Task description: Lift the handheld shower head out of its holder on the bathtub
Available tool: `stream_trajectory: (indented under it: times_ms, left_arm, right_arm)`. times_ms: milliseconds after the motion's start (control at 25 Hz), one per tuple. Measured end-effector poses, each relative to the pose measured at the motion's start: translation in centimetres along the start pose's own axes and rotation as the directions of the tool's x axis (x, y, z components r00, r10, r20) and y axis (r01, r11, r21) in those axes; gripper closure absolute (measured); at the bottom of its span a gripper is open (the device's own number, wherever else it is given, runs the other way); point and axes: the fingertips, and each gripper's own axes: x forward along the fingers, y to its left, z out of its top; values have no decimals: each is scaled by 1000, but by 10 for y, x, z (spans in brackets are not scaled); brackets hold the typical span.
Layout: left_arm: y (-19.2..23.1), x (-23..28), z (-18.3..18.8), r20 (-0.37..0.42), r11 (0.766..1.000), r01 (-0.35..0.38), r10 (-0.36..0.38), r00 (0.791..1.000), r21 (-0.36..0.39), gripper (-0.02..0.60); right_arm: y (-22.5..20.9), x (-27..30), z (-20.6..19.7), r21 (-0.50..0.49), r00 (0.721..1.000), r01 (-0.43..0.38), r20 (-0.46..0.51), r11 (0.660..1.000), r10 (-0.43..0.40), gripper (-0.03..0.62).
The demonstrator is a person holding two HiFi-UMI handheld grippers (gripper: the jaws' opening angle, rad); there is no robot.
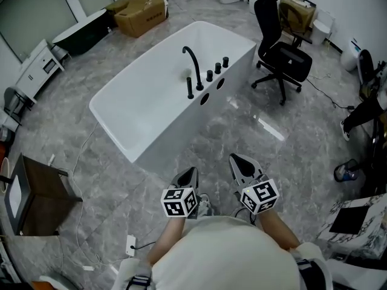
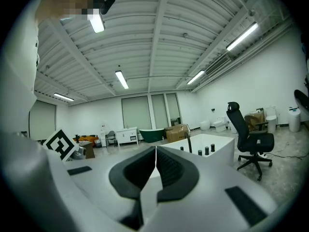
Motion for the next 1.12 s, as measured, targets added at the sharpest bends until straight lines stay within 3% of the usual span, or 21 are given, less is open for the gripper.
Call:
stream_trajectory:
  times_ms: [520,1120]
  left_arm:
    - [65,59,62,5,1000,19,-19,1000,19,561]
    - [95,98,72,-52,999,32,-32,998,2,561]
  right_arm:
    - [-20,105,16,6,1000,21,-9,1000,-21,574]
    - [-44,153,11,74,997,67,-42,995,-64,574]
